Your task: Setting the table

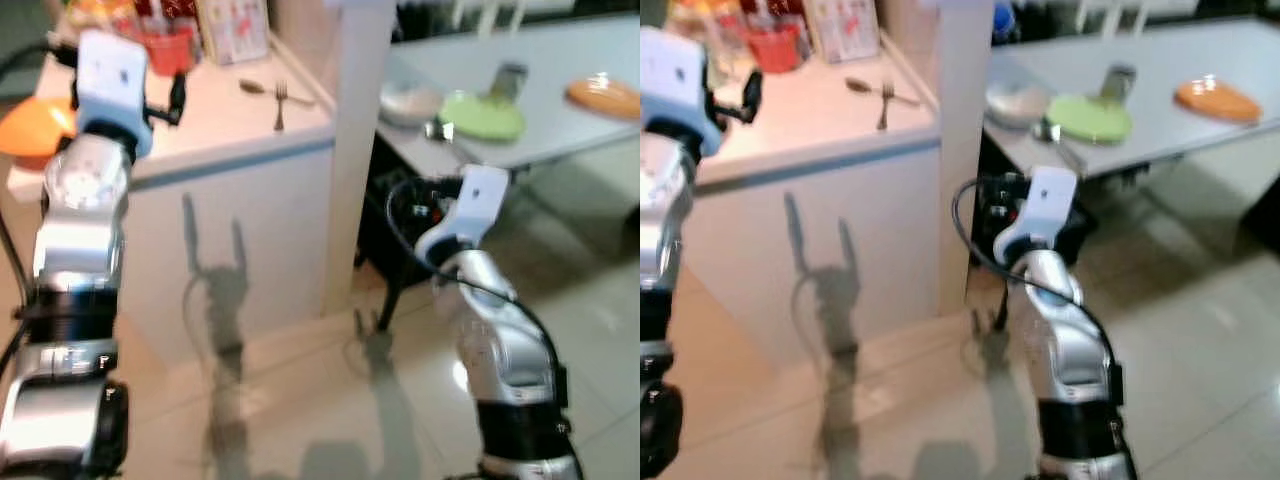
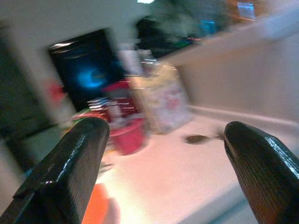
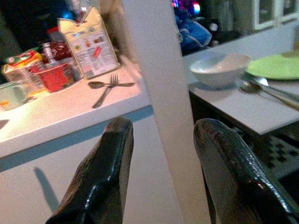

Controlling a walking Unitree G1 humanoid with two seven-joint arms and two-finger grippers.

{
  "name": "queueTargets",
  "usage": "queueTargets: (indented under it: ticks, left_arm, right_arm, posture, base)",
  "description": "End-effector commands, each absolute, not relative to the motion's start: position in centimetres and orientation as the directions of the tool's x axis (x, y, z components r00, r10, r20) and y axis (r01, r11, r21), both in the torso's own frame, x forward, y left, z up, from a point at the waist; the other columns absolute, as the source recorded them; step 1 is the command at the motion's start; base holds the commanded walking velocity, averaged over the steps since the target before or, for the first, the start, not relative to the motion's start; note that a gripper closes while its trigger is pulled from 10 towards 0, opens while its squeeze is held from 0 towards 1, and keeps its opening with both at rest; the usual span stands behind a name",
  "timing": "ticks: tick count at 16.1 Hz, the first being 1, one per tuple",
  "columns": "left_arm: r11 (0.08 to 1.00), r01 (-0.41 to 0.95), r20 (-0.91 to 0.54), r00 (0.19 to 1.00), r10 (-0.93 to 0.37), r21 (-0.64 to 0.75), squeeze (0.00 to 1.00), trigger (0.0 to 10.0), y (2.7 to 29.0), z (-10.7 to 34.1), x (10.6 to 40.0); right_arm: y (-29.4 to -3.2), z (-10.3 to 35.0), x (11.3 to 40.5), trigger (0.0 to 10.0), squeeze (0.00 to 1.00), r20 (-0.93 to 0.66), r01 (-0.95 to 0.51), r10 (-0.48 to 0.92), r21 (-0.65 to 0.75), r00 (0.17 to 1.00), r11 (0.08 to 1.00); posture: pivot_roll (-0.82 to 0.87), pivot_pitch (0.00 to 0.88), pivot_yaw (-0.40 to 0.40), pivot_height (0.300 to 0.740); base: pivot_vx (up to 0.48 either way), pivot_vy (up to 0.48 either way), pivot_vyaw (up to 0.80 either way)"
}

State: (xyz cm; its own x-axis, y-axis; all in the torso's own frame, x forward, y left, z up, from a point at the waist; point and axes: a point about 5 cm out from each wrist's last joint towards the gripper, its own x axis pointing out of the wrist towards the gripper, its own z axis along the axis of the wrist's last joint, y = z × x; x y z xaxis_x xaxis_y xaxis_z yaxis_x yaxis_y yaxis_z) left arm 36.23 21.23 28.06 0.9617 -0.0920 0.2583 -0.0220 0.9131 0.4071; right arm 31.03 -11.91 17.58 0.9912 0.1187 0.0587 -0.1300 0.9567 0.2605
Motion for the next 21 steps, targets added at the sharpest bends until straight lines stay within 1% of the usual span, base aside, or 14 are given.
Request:
queueTargets:
  ticks: [1, 2, 3, 8, 15, 17, 20, 21]
  left_arm:
    - [0.909, -0.007, 0.245, 0.964, -0.104, 0.416, 1.00, 10.0, 21.5, 28.1, 36.3]
    - [0.894, 0.028, 0.204, 0.970, -0.132, 0.446, 0.19, 10.0, 21.7, 27.8, 36.9]
    - [0.885, 0.037, 0.185, 0.973, -0.138, 0.463, 0.00, 10.0, 21.9, 27.6, 37.3]
    - [0.869, 0.060, 0.154, 0.976, -0.154, 0.491, 0.00, 10.0, 22.0, 27.1, 38.2]
    - [0.852, 0.114, 0.091, 0.978, -0.186, 0.511, 0.00, 10.0, 21.5, 25.4, 39.3]
    - [0.849, 0.157, 0.091, 0.968, -0.234, 0.505, 0.00, 10.0, 20.4, 24.7, 39.5]
    - [0.855, 0.202, 0.090, 0.957, -0.276, 0.477, 0.00, 10.0, 19.9, 24.7, 39.6]
    - [0.846, 0.241, 0.079, 0.946, -0.314, 0.475, 1.00, 10.0, 19.6, 24.7, 39.6]
  right_arm:
    - [-12.1, 17.8, 31.1, 10.0, 0.00, 0.068, -0.120, 0.106, 0.260, 0.992, 0.958]
    - [-12.1, 17.8, 31.1, 10.0, 0.00, 0.068, -0.118, 0.104, 0.262, 0.992, 0.958]
    - [-12.1, 17.8, 31.1, 10.0, 0.00, 0.067, -0.117, 0.103, 0.263, 0.992, 0.958]
    - [-12.2, 17.8, 31.1, 10.0, 0.00, 0.067, -0.112, 0.097, 0.265, 0.993, 0.958]
    - [-12.2, 17.7, 31.1, 10.0, 0.00, 0.068, -0.116, 0.102, 0.247, 0.992, 0.962]
    - [-12.2, 17.7, 31.1, 10.0, 0.00, 0.070, -0.116, 0.102, 0.243, 0.992, 0.963]
    - [-12.3, 17.8, 31.1, 10.0, 0.00, 0.070, -0.116, 0.102, 0.239, 0.992, 0.964]
    - [-12.3, 17.8, 31.1, 10.0, 0.00, 0.070, -0.116, 0.102, 0.238, 0.992, 0.964]
  posture:
    - [0.03, 0.000, 0.006, 0.740]
    - [0.03, 0.000, 0.006, 0.740]
    - [0.03, 0.000, 0.008, 0.740]
    - [0.02, 0.000, 0.011, 0.740]
    - [0.03, 0.000, 0.008, 0.740]
    - [0.02, 0.000, 0.007, 0.740]
    - [0.02, 0.000, 0.006, 0.740]
    - [0.02, 0.000, 0.005, 0.740]
  base:
    - [0.000, 0.480, -0.48]
    - [0.000, 0.480, -0.47]
    - [0.000, 0.480, -0.47]
    - [0.000, 0.480, -0.45]
    - [0.000, 0.470, 0.00]
    - [0.000, 0.000, 0.00]
    - [0.000, 0.000, 0.00]
    - [0.000, 0.000, 0.00]
